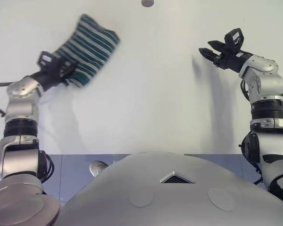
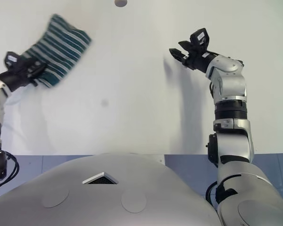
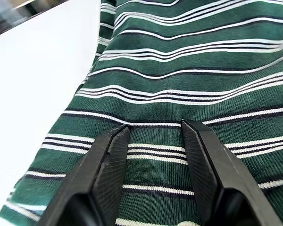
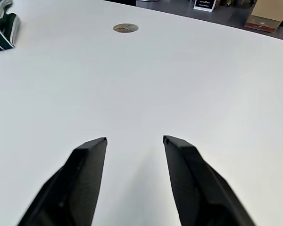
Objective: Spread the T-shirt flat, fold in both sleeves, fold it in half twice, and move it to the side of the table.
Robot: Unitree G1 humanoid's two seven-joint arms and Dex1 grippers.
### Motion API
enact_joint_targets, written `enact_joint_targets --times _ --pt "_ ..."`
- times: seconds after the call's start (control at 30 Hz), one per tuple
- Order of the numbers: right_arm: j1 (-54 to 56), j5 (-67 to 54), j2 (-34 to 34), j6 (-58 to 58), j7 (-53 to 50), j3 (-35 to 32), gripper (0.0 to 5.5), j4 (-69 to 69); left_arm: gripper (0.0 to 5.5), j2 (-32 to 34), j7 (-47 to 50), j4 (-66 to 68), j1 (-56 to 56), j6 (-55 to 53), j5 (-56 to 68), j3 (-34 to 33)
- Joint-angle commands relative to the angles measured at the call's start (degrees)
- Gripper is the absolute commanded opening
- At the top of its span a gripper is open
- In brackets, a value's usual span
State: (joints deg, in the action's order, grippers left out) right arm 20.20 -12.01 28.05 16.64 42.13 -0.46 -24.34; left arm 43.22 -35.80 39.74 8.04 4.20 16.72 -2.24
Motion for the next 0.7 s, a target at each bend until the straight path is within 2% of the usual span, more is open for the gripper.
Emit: enact_joint_targets --times 0.03,0.17,0.27,0.43,0.7 --pt "0.7 -0.7 -3.9 -2.4 -5.9 -3.4 2.23 -2.1 2.00 -5.8 16.7 13.0 -6.8 -7.3 -3.6 -3.2" --pt "2.9 -1.6 -8.6 -7.7 -11.9 -6.8 2.23 -2.4 2.00 -9.3 19.5 -15.0 -3.9 1.1 4.9 -11.7" --pt "3.9 0.1 -11.1 -16.4 -19.9 -9.6 2.23 -5.3 2.00 -9.4 20.4 -30.2 -1.4 -1.0 6.3 -13.9" --pt "2.4 4.1 -12.6 -26.7 -29.1 -10.5 2.23 -9.9 2.00 -12.2 21.3 -35.0 -1.1 -5.3 -2.1 -7.1" --pt "2.8 5.6 -15.5 -32.4 -32.9 -10.2 2.23 -12.0 2.00 -17.0 22.1 -38.9 -1.5 -8.1 -6.6 -4.0"
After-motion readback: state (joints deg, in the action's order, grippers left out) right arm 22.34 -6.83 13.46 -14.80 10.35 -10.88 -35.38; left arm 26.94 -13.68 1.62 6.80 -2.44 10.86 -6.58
